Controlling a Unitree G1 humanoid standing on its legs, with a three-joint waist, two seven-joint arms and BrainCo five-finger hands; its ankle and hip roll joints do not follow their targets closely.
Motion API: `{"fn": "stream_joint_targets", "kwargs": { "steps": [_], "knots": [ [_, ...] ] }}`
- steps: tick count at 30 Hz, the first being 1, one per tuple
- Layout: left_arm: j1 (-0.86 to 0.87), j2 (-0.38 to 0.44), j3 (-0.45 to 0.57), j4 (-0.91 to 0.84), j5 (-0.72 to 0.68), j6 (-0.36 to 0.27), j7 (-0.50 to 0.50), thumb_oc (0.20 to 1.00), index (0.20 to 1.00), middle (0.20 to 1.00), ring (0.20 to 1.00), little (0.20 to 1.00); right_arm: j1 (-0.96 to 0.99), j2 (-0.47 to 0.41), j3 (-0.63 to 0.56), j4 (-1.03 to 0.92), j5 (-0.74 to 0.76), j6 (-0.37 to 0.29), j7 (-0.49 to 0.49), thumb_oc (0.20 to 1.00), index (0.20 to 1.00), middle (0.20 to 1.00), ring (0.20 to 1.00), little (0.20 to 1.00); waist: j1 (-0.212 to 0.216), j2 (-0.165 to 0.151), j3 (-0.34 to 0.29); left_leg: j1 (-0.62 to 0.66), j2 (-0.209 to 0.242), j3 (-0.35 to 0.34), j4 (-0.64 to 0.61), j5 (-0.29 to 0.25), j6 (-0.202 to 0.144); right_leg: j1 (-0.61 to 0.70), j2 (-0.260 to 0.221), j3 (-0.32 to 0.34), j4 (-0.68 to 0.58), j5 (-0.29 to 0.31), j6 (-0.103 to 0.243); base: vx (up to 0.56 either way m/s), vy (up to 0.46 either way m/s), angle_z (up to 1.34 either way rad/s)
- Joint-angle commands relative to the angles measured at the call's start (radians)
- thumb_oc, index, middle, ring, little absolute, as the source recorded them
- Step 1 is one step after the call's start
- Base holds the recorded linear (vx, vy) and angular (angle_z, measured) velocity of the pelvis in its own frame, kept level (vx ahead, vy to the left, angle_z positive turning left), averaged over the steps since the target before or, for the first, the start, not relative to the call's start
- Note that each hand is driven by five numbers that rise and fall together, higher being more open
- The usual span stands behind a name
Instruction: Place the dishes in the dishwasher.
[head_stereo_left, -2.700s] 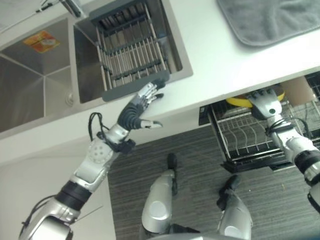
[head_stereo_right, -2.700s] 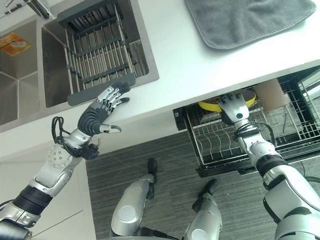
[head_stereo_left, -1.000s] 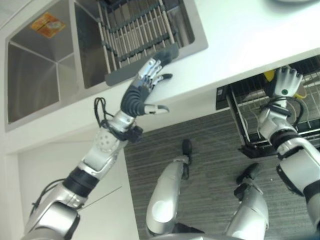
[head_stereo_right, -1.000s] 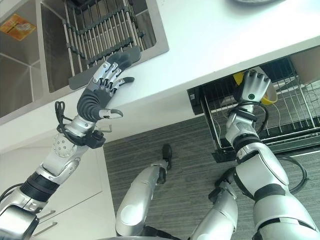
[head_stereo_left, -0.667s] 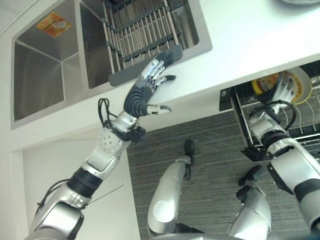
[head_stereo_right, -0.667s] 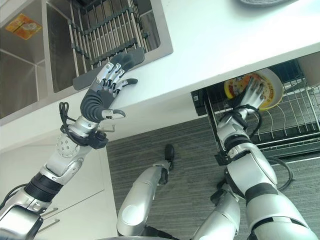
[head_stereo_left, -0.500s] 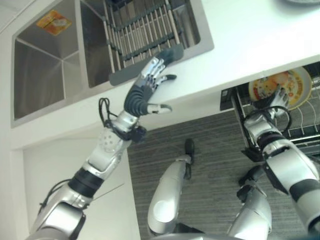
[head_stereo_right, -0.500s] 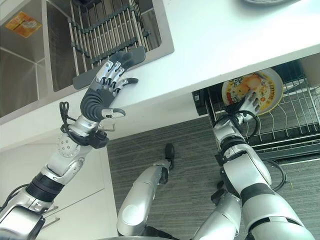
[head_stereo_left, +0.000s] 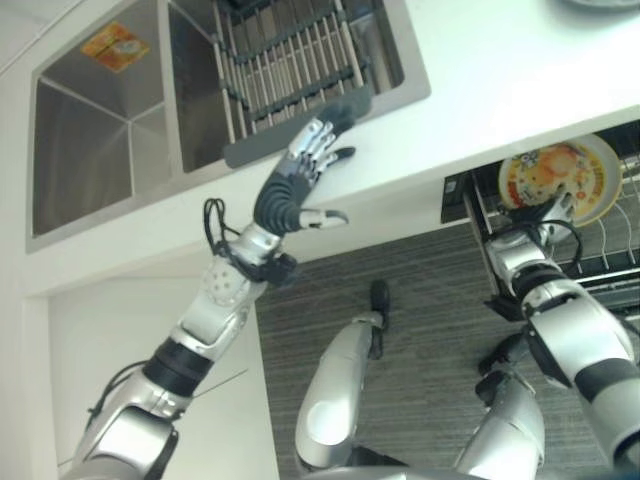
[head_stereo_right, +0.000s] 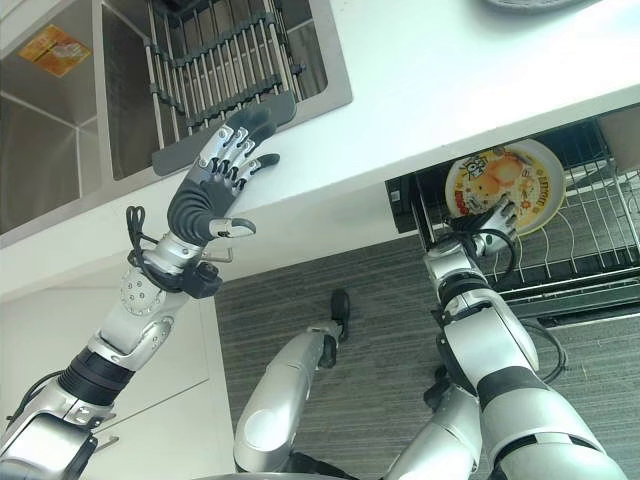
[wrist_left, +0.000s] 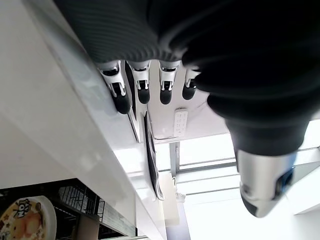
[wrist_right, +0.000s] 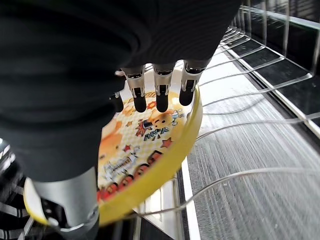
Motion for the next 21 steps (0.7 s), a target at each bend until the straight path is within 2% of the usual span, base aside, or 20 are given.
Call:
{"fn": "stream_joint_targets", "kwargs": {
  "steps": [1,2,4,6,11,14,17,21],
  "knots": [
    [0.067,-0.03,-0.004,-0.014,0.037,0.047,-0.016,1.0,1.0,1.0,1.0,1.0,0.018,0.034,-0.057,-0.047,0.247,-0.195,0.06,1.0,1.0,1.0,1.0,1.0,0.039,0.039,0.032,0.082,-0.107,-0.015,-0.116,-0.015,0.038,0.006,0.055,-0.031,0.268,-0.207,0.014,0.03,0.032,0.01],
    [0.072,-0.029,0.013,-0.009,0.024,0.057,-0.035,1.0,1.0,1.0,1.0,1.0,0.016,0.065,-0.075,-0.08,0.326,-0.29,0.122,1.0,1.0,1.0,1.0,1.0,0.04,0.035,0.032,0.104,-0.108,-0.02,-0.123,-0.015,0.037,0.025,0.057,-0.03,0.269,-0.214,0.012,0.03,0.034,0.01],
    [0.082,-0.023,0.032,-0.005,0.011,0.071,-0.053,1.0,1.0,1.0,1.0,1.0,0.024,0.087,-0.086,-0.127,0.356,-0.335,0.146,1.0,1.0,1.0,1.0,1.0,0.037,0.028,0.032,0.129,-0.108,-0.022,-0.129,-0.017,0.036,0.048,0.057,-0.029,0.266,-0.217,0.011,0.02,0.019,0.0],
    [0.093,-0.023,0.046,0.0,0.009,0.081,-0.062,1.0,1.0,1.0,1.0,1.0,0.04,0.099,-0.09,-0.184,0.344,-0.356,0.111,1.0,1.0,1.0,1.0,1.0,0.03,0.02,0.032,0.157,-0.108,-0.021,-0.136,-0.019,0.035,0.074,0.059,-0.028,0.256,-0.218,0.01,0.03,0.053,-0.04],
    [0.14,-0.035,0.075,0.008,0.031,0.104,-0.05,1.0,1.0,1.0,1.0,1.0,0.166,0.156,-0.08,-0.402,0.266,-0.33,0.026,1.0,1.0,1.0,1.0,1.0,-0.007,-0.015,0.032,0.288,-0.095,-0.002,-0.166,-0.029,0.034,0.207,0.063,-0.033,0.184,-0.204,0.008,0.05,0.057,-0.03],
    [0.175,-0.046,0.084,0.023,0.063,0.09,-0.04,1.0,1.0,1.0,1.0,1.0,0.268,0.2,-0.046,-0.524,0.213,-0.289,-0.021,1.0,1.0,1.0,1.0,1.0,-0.026,-0.046,-0.005,0.361,-0.074,0.014,-0.198,-0.029,0.032,0.292,0.071,-0.046,0.114,-0.183,0.01,0.1,0.025,-0.12],
    [0.206,-0.048,0.094,0.029,0.086,0.078,-0.028,1.0,1.0,1.0,1.0,1.0,0.348,0.216,-0.024,-0.598,0.177,-0.262,-0.028,1.0,1.0,1.0,1.0,1.0,-0.043,-0.075,-0.05,0.424,-0.053,0.031,-0.229,-0.029,0.025,0.37,0.09,-0.052,0.044,-0.169,0.008,0.1,0.008,-0.2],
    [0.238,-0.054,0.108,0.034,0.096,0.066,-0.032,1.0,1.0,1.0,1.0,1.0,0.421,0.23,-0.02,-0.636,0.159,-0.263,-0.001,1.0,1.0,1.0,1.0,1.0,-0.057,-0.095,-0.098,0.473,-0.037,0.044,-0.245,-0.026,0.018,0.428,0.111,-0.052,-0.008,-0.157,0.007,0.09,0.001,-0.11]
  ]
}}
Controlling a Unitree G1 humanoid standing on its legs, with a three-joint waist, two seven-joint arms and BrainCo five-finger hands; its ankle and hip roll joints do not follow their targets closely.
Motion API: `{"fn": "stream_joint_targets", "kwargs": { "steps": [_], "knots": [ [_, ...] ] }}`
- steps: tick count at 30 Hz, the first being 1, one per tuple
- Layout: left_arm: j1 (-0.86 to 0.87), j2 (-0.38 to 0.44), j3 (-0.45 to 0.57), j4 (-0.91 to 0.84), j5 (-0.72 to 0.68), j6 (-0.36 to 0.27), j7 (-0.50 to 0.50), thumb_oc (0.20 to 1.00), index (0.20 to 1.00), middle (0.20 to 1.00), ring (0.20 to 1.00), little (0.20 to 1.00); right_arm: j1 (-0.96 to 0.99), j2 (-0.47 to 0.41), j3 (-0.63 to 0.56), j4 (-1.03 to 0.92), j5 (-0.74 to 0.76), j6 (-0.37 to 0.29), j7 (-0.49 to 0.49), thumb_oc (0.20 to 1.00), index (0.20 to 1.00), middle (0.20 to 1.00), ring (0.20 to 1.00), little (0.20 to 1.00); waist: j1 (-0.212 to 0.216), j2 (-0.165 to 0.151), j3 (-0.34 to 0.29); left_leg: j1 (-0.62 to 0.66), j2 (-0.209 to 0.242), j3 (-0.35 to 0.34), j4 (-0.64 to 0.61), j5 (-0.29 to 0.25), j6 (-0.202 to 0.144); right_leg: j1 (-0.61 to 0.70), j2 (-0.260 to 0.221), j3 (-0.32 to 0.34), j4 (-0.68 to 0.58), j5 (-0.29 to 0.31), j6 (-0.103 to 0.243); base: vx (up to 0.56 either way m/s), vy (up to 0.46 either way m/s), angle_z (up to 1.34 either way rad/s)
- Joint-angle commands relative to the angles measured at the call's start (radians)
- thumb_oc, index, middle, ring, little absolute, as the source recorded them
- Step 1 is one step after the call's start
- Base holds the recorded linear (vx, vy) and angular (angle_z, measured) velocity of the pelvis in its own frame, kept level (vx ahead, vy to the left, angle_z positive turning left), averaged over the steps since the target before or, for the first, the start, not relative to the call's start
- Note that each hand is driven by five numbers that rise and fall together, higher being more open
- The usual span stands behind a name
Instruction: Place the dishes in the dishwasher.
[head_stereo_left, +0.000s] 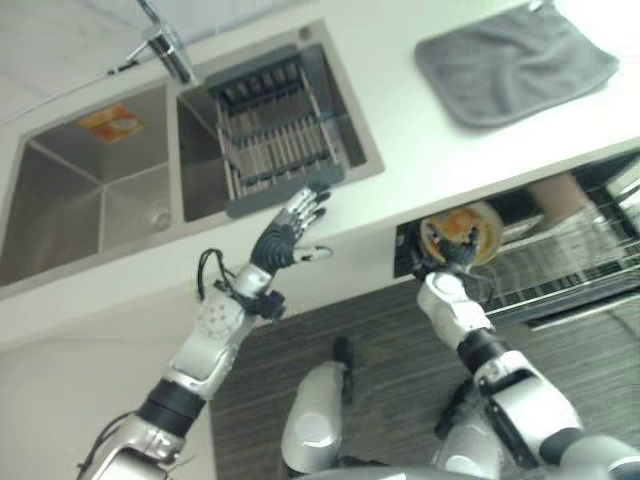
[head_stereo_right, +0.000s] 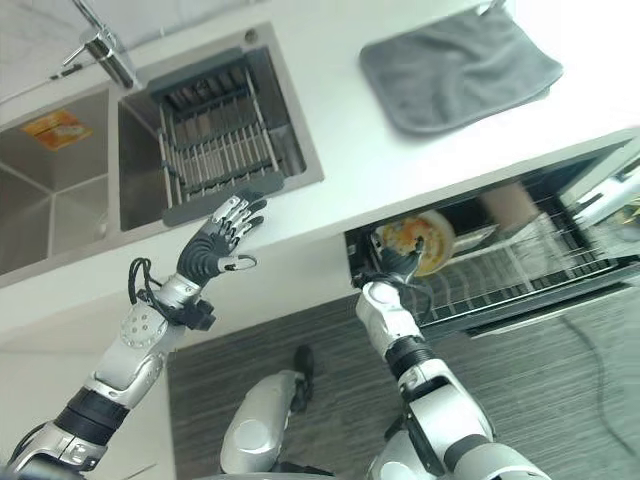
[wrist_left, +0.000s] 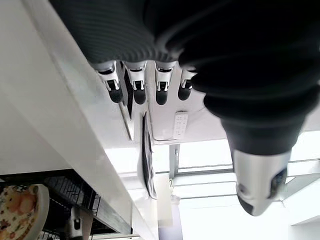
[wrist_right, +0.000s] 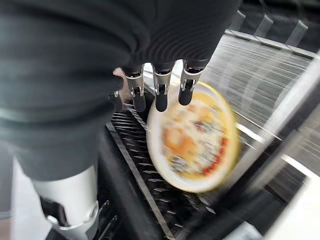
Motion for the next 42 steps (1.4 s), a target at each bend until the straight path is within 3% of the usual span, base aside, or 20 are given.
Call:
{"fn": "stream_joint_targets", "kwargs": {
  "steps": [1,6,9,11,12,16,19,23,26,27,28,30,32,35,42],
  "knots": [
    [0.003,-0.027,0.029,-0.045,0.036,-0.063,0.01,1.0,1.0,1.0,1.0,1.0,-0.004,-0.021,-0.008,-0.067,-0.054,-0.023,0.019,1.0,1.0,1.0,1.0,1.0,0.013,0.048,-0.023,0.152,-0.057,-0.004,-0.186,0.041,0.039,0.074,0.055,-0.035,0.188,-0.192,0.001,0.09,0.008,-0.11],
    [0.049,-0.038,0.048,-0.048,0.016,-0.044,-0.006,1.0,1.0,1.0,1.0,1.0,0.086,-0.004,-0.009,-0.101,-0.047,-0.022,0.076,1.0,1.0,1.0,1.0,1.0,-0.005,0.026,-0.103,0.209,-0.044,0.01,-0.217,0.068,0.037,0.14,0.091,-0.031,0.109,-0.157,-0.005,0.1,0.002,-0.1],
    [0.075,-0.046,0.048,-0.041,-0.005,-0.019,-0.128,1.0,1.0,1.0,1.0,1.0,0.138,-0.005,-0.028,-0.124,-0.075,-0.014,0.11,1.0,1.0,1.0,1.0,1.0,-0.022,0.014,-0.152,0.256,-0.038,0.022,-0.258,0.078,0.03,0.185,0.112,-0.021,0.056,-0.143,0.005,0.06,0.005,-0.15],
    [0.078,-0.045,0.039,-0.041,-0.003,-0.014,-0.157,1.0,1.0,1.0,1.0,1.0,0.145,-0.012,-0.036,-0.122,-0.081,-0.018,0.121,1.0,1.0,1.0,1.0,1.0,-0.025,0.012,-0.16,0.265,-0.036,0.025,-0.27,0.082,0.028,0.195,0.115,-0.021,0.043,-0.139,0.008,0.0,-0.01,-0.11],
    [0.084,-0.048,0.02,-0.042,-0.046,0.01,-0.223,1.0,1.0,1.0,1.0,1.0,0.16,-0.025,-0.049,-0.123,-0.099,-0.029,0.133,1.0,1.0,1.0,1.0,1.0,-0.032,0.009,-0.177,0.285,-0.032,0.029,-0.303,0.095,0.021,0.213,0.12,-0.021,0.016,-0.126,0.016,0.01,-0.01,-0.05],
    [0.095,-0.063,-0.029,-0.043,-0.12,0.098,-0.333,1.0,1.0,1.0,1.0,1.0,0.198,-0.066,-0.089,-0.134,-0.119,-0.054,0.173,1.0,1.0,1.0,1.0,1.0,-0.055,0.004,-0.21,0.296,-0.015,0.041,-0.332,0.112,0.005,0.237,0.13,-0.017,-0.032,-0.106,0.028,0.02,-0.015,-0.1],
    [0.116,-0.083,-0.094,0.025,-0.122,0.224,-0.382,1.0,1.0,1.0,1.0,1.0,0.233,-0.117,-0.139,-0.134,-0.077,-0.092,0.258,1.0,1.0,1.0,1.0,1.0,-0.085,-0.009,-0.232,0.301,0.0,0.066,-0.334,0.109,-0.002,0.247,0.139,-0.005,-0.051,-0.107,0.029,0.06,-0.036,-0.05],
    [0.136,-0.088,-0.158,0.137,-0.043,0.242,-0.371,1.0,1.0,1.0,1.0,1.0,0.25,-0.155,-0.166,-0.145,-0.04,-0.139,0.35,1.0,1.0,1.0,1.0,1.0,-0.113,-0.023,-0.241,0.311,0.009,0.093,-0.332,0.098,-0.001,0.247,0.141,0.007,-0.048,-0.115,0.026,0.05,-0.028,-0.18],
    [0.162,-0.109,-0.227,0.356,0.046,0.264,-0.294,1.0,1.0,1.0,1.0,1.0,0.278,-0.188,-0.196,-0.199,-0.01,-0.199,0.459,1.0,1.0,1.0,1.0,1.0,-0.157,-0.036,-0.24,0.318,0.021,0.132,-0.33,0.092,0.002,0.237,0.143,0.027,-0.036,-0.125,0.023,0.07,-0.033,-0.22],
    [0.165,-0.116,-0.229,0.385,0.056,0.258,-0.288,1.0,1.0,1.0,1.0,1.0,0.284,-0.19,-0.197,-0.212,-0.013,-0.199,0.465,1.0,1.0,1.0,1.0,1.0,-0.162,-0.038,-0.242,0.327,0.019,0.12,-0.329,0.074,-0.005,0.243,0.142,0.042,-0.033,-0.141,0.032,0.03,-0.021,-0.27],
    [0.166,-0.122,-0.229,0.407,0.065,0.257,-0.281,1.0,1.0,1.0,1.0,1.0,0.289,-0.191,-0.197,-0.224,-0.015,-0.197,0.468,1.0,1.0,1.0,1.0,1.0,-0.165,-0.038,-0.239,0.32,0.022,0.139,-0.33,0.091,0.002,0.235,0.144,0.031,-0.032,-0.129,0.023,0.12,-0.016,-0.29],
    [0.176,-0.182,-0.217,0.609,0.142,0.253,-0.207,1.0,1.0,1.0,1.0,1.0,0.325,-0.196,-0.207,-0.299,-0.028,-0.2,0.494,1.0,1.0,1.0,1.0,1.0,-0.199,-0.048,-0.24,0.33,0.027,0.147,-0.328,0.077,-0.005,0.234,0.147,0.058,-0.017,-0.154,0.029,0.11,-0.027,-0.23],
    [0.179,-0.212,-0.205,0.697,0.18,0.261,-0.161,1.0,1.0,1.0,1.0,1.0,0.345,-0.194,-0.217,-0.33,-0.042,-0.222,0.474,1.0,1.0,1.0,1.0,1.0,-0.214,-0.053,-0.239,0.332,0.029,0.155,-0.328,0.075,-0.005,0.228,0.152,0.067,-0.006,-0.164,0.026,0.06,-0.025,-0.14],
    [0.208,-0.26,-0.16,0.876,0.237,0.213,-0.102,1.0,1.0,1.0,1.0,1.0,0.398,-0.198,-0.267,-0.404,-0.125,-0.259,0.417,1.0,1.0,1.0,1.0,1.0,-0.24,-0.063,-0.23,0.332,0.031,0.17,-0.324,0.068,-0.001,0.214,0.159,0.083,0.027,-0.188,0.021,0.06,-0.041,-0.12],
    [0.24,-0.308,-0.076,1.103,0.247,0.256,-0.005,1.0,1.0,1.0,1.0,1.0,0.485,-0.201,-0.386,-0.39,-0.1,-0.318,0.306,1.0,1.0,1.0,1.0,1.0,-0.259,-0.078,-0.218,0.327,0.026,0.186,-0.294,0.043,0.004,0.2,0.157,0.085,0.042,-0.2,0.018,0.04,-0.066,-0.08]
  ]
}}
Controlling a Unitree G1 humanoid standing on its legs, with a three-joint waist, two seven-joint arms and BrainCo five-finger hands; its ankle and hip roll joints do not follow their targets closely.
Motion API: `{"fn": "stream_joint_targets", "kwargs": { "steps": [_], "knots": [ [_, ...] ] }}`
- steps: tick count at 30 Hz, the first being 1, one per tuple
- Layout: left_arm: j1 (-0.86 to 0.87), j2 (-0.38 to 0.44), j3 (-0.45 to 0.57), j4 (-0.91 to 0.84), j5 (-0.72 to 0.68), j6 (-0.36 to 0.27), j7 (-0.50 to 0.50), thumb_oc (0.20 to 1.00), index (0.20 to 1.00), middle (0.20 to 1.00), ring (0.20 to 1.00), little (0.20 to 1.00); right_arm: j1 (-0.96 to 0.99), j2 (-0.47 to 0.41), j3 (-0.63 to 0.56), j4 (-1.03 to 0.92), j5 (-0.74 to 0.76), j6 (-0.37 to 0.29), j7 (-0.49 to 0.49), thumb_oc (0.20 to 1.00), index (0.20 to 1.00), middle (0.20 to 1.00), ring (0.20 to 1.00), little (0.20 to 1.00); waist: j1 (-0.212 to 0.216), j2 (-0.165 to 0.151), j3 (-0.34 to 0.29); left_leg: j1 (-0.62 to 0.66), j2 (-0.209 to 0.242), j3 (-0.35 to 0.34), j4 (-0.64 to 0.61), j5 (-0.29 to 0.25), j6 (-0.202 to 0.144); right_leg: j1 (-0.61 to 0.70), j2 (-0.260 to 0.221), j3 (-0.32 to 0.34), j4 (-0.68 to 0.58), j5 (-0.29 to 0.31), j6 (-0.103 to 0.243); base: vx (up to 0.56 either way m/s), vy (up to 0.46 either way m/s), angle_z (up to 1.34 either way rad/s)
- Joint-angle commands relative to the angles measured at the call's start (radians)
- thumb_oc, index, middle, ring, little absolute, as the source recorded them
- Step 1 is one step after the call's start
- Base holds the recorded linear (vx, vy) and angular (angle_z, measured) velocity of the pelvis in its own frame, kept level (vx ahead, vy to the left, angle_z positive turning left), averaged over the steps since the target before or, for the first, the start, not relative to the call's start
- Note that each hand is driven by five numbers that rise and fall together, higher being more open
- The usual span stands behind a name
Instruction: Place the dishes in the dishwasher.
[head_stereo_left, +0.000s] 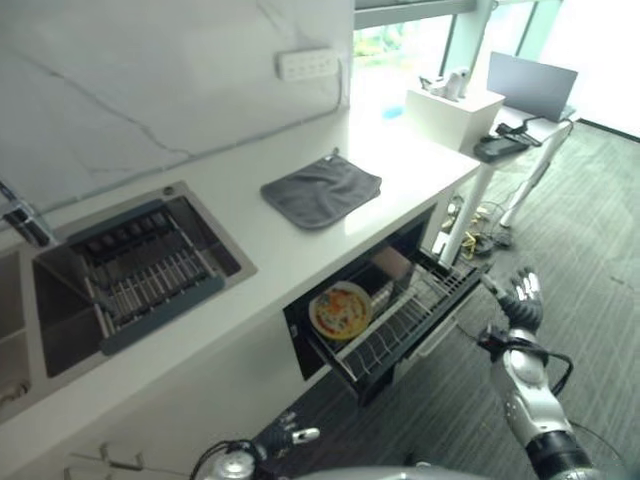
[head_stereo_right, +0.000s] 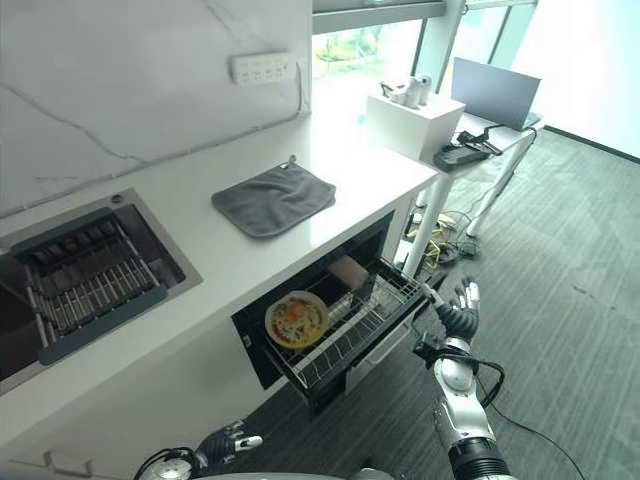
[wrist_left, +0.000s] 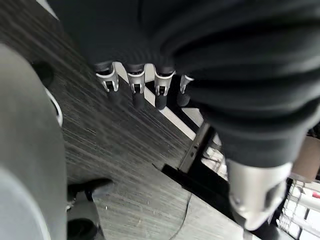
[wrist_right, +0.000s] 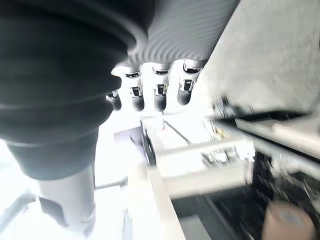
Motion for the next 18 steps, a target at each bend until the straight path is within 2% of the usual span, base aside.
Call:
{"fn": "stream_joint_targets", "kwargs": {
  "steps": [1,5,6,11,12,14,18],
  "knots": [
    [0.007,-0.024,-0.013,0.035,0.032,0.018,0.057,1.0,1.0,1.0,1.0,1.0,-0.056,-0.031,-0.094,-0.028,0.012,-0.091,-0.074,1.0,1.0,1.0,1.0,1.0,-0.008,0.027,0.067,-0.013,-0.038,-0.009,0.048,-0.067,0.081,0.077,-0.001,-0.044,0.206,-0.22,0.008,0.06,-0.079,-0.02],
    [-0.011,-0.011,0.0,0.066,0.052,0.068,0.085,1.0,1.0,1.0,1.0,1.0,-0.023,0.01,-0.137,0.11,0.164,-0.133,-0.015,1.0,1.0,1.0,1.0,1.0,-0.008,0.029,0.084,-0.033,-0.031,-0.012,0.091,-0.084,0.086,0.056,-0.002,-0.042,0.245,-0.238,0.001,0.03,-0.072,-0.05],
    [-0.036,-0.009,-0.01,0.072,0.037,0.099,0.093,1.0,1.0,1.0,1.0,1.0,-0.03,0.041,-0.134,0.195,0.257,-0.169,0.02,1.0,1.0,1.0,1.0,1.0,-0.001,0.034,0.098,-0.051,-0.029,-0.019,0.111,-0.088,0.087,0.039,-0.004,-0.047,0.267,-0.245,-0.001,-0.02,-0.061,-0.12],
    [-0.102,-0.021,-0.045,0.063,0.015,0.119,0.111,1.0,1.0,1.0,1.0,1.0,-0.075,0.098,-0.09,0.311,0.444,-0.201,0.126,1.0,1.0,1.0,1.0,1.0,0.025,0.049,0.136,-0.115,-0.021,-0.039,0.161,-0.089,0.086,-0.013,-0.014,-0.06,0.313,-0.256,-0.003,-0.1,-0.054,-0.01],
    [-0.142,-0.027,-0.062,0.045,0.011,0.12,0.12,1.0,1.0,1.0,1.0,1.0,-0.111,0.116,-0.065,0.344,0.535,-0.191,0.185,1.0,1.0,1.0,1.0,1.0,0.038,0.056,0.165,-0.156,-0.019,-0.053,0.186,-0.088,0.083,-0.042,-0.021,-0.062,0.329,-0.26,-0.004,-0.25,-0.07,0.1],
    [-0.202,-0.042,-0.095,0.012,0.026,0.142,0.142,1.0,1.0,1.0,1.0,1.0,-0.182,0.126,-0.028,0.394,0.595,-0.18,0.236,1.0,1.0,1.0,1.0,1.0,0.06,0.067,0.208,-0.214,-0.017,-0.08,0.22,-0.084,0.076,-0.081,-0.03,-0.069,0.351,-0.264,-0.008,-0.31,-0.053,0.18],
    [-0.253,-0.052,-0.144,-0.012,0.064,0.152,0.167,1.0,1.0,1.0,1.0,1.0,-0.273,0.123,0.036,0.442,0.652,-0.12,0.314,1.0,1.0,1.0,1.0,1.0,0.088,0.082,0.253,-0.282,-0.02,-0.115,0.262,-0.079,0.067,-0.113,-0.035,-0.069,0.382,-0.279,-0.021,-0.16,-0.011,0.16]
  ]
}}
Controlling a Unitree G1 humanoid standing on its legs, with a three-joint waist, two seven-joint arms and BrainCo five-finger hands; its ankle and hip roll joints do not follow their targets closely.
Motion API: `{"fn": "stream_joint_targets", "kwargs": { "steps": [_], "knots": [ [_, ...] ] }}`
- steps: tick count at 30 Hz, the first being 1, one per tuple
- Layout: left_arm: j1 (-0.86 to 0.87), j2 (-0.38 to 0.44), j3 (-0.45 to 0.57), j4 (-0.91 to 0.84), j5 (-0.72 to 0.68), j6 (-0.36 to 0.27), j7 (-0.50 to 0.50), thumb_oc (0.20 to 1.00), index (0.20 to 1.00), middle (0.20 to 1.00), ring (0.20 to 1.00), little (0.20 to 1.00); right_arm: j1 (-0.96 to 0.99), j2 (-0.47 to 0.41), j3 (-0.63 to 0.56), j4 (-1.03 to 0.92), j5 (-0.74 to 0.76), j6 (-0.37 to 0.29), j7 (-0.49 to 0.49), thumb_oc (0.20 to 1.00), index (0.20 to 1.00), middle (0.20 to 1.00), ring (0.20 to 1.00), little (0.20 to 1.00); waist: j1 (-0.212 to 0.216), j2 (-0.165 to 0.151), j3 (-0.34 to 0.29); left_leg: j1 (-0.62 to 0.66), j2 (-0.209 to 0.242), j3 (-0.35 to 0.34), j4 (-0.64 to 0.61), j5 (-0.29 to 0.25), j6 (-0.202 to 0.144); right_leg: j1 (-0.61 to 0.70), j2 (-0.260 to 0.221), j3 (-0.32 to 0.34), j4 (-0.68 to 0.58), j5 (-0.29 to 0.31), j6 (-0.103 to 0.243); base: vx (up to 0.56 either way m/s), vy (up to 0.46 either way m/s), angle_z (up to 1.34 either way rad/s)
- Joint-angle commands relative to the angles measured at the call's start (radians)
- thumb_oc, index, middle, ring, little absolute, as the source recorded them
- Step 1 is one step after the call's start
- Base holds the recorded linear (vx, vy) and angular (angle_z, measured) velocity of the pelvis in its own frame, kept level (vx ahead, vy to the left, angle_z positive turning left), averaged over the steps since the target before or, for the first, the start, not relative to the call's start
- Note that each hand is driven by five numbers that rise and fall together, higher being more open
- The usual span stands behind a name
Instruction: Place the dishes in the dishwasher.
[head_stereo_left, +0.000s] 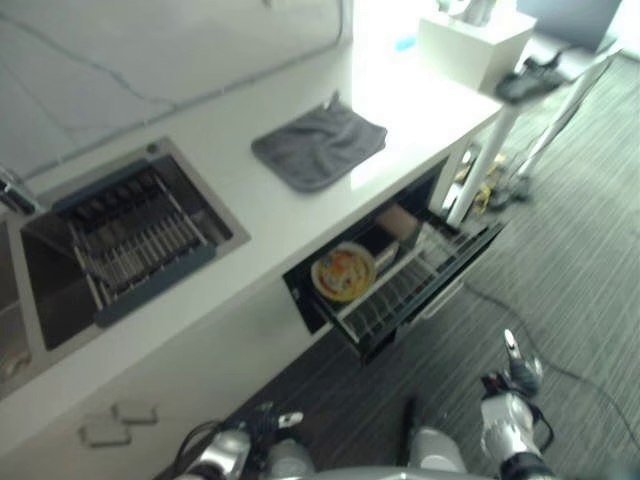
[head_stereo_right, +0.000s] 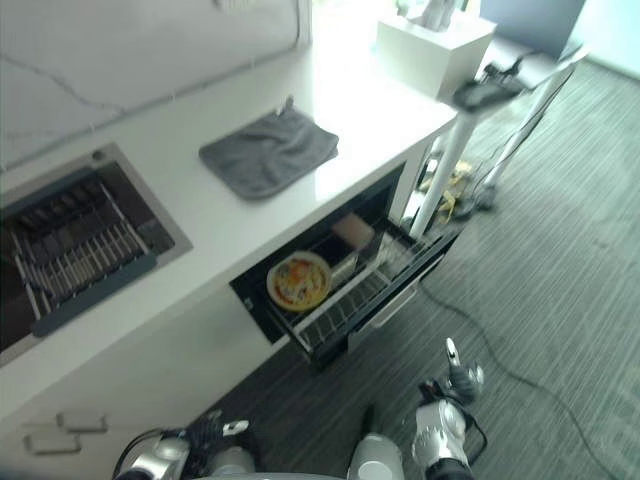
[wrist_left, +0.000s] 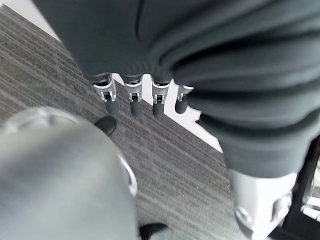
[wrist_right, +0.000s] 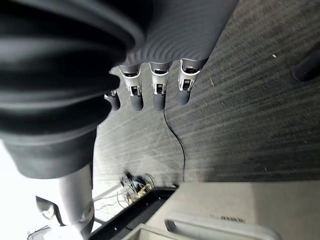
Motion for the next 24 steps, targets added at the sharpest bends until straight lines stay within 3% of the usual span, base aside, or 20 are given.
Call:
{"fn": "stream_joint_targets", "kwargs": {
  "steps": [1,3,4,10,18,24],
  "knots": [
    [-0.02,-0.008,-0.055,-0.022,0.045,-0.005,0.035,1.0,1.0,1.0,1.0,1.0,-0.065,-0.032,0.039,-0.031,0.072,0.009,0.107,1.0,1.0,1.0,1.0,1.0,0.046,0.019,0.029,-0.038,-0.057,-0.058,0.072,-0.05,0.054,0.084,-0.013,-0.062,0.261,-0.273,0.006,-0.07,0.014,0.2],
    [-0.037,-0.003,-0.071,-0.045,0.053,-0.02,0.033,1.0,1.0,1.0,1.0,1.0,-0.106,-0.032,0.057,-0.013,0.083,0.01,0.131,1.0,1.0,1.0,1.0,1.0,0.057,0.027,0.045,-0.065,-0.058,-0.069,0.095,-0.052,0.055,0.069,-0.02,-0.067,0.285,-0.283,0.0,-0.07,0.029,0.22],
    [-0.047,0.016,-0.094,-0.102,0.068,-0.006,0.034,1.0,1.0,1.0,1.0,1.0,-0.155,-0.049,0.06,-0.003,0.093,0.047,0.182,1.0,1.0,1.0,1.0,1.0,0.073,0.037,0.061,-0.091,-0.062,-0.08,0.113,-0.056,0.057,0.053,-0.031,-0.077,0.31,-0.293,-0.005,-0.09,0.055,0.28],
    [-0.076,0.063,-0.147,-0.177,0.094,0.018,0.036,1.0,1.0,1.0,1.0,1.0,-0.313,-0.098,0.063,0.036,0.09,0.121,0.268,1.0,1.0,1.0,1.0,1.0,0.112,0.061,0.097,-0.155,-0.092,-0.122,0.143,-0.061,0.059,-0.002,-0.051,-0.089,0.37,-0.315,-0.016,-0.06,0.062,0.2],
    [-0.097,0.097,-0.168,-0.186,0.108,0.004,0.041,1.0,1.0,1.0,1.0,1.0,-0.509,-0.204,0.083,0.04,0.011,0.156,0.375,1.0,1.0,1.0,1.0,1.0,0.158,0.077,0.131,-0.218,-0.141,-0.175,0.151,-0.051,0.07,-0.076,-0.058,-0.081,0.422,-0.324,-0.022,-0.03,0.065,0.18],
    [-0.113,0.125,-0.201,-0.198,0.146,-0.023,0.054,1.0,1.0,1.0,1.0,1.0,-0.697,-0.3,0.14,0.02,-0.044,0.182,0.357,1.0,1.0,1.0,1.0,1.0,0.196,0.084,0.156,-0.258,-0.168,-0.197,0.148,-0.042,0.082,-0.127,-0.053,-0.081,0.443,-0.32,-0.025,-0.02,0.06,0.19]
  ]
}}
